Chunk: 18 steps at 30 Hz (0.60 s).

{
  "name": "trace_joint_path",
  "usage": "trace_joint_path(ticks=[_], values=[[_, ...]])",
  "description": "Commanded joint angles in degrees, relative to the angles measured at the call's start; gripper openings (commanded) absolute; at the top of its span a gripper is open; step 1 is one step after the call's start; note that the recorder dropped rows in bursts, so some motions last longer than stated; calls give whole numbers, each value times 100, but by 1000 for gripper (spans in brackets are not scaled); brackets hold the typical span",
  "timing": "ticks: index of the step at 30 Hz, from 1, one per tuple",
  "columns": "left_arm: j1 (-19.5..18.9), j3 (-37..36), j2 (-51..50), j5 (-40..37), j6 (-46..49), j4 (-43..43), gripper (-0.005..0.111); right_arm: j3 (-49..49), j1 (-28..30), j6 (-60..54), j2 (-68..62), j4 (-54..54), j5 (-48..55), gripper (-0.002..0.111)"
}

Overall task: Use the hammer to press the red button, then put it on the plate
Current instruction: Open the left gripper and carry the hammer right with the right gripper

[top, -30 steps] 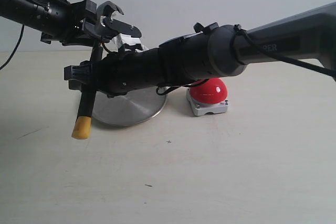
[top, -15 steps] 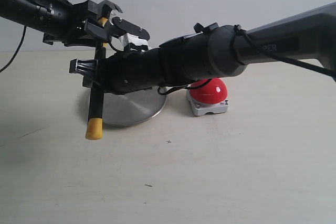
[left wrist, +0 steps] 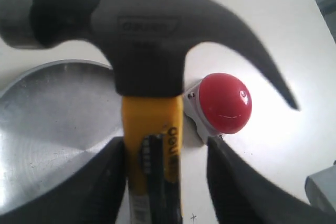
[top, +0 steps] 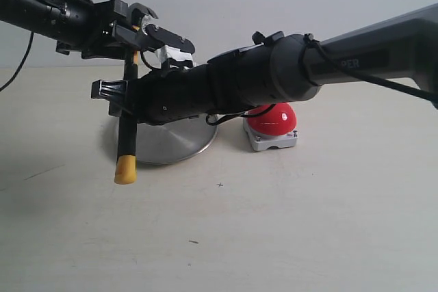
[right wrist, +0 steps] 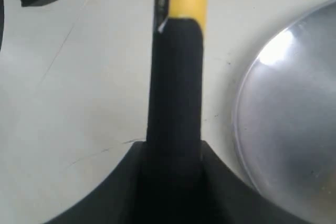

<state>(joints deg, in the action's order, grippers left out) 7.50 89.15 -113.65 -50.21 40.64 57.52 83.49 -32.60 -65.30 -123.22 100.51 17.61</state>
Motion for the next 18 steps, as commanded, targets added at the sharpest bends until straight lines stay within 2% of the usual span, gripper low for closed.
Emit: trace_joint_path(ticks=[1, 5, 11, 18], values=[[-27, 27, 80, 73, 131, 183, 66, 40, -1, -172, 47, -56, 71, 0], [-125, 27, 80, 10, 278, 183, 70, 40, -1, -240, 127, -56, -16, 0], [-372, 27, 94, -127, 281, 219, 70, -108, -1, -188, 506, -369, -973, 0], [-430, 27, 102, -502, 625, 722, 70, -612, 203, -221, 984, -386, -1562, 0]])
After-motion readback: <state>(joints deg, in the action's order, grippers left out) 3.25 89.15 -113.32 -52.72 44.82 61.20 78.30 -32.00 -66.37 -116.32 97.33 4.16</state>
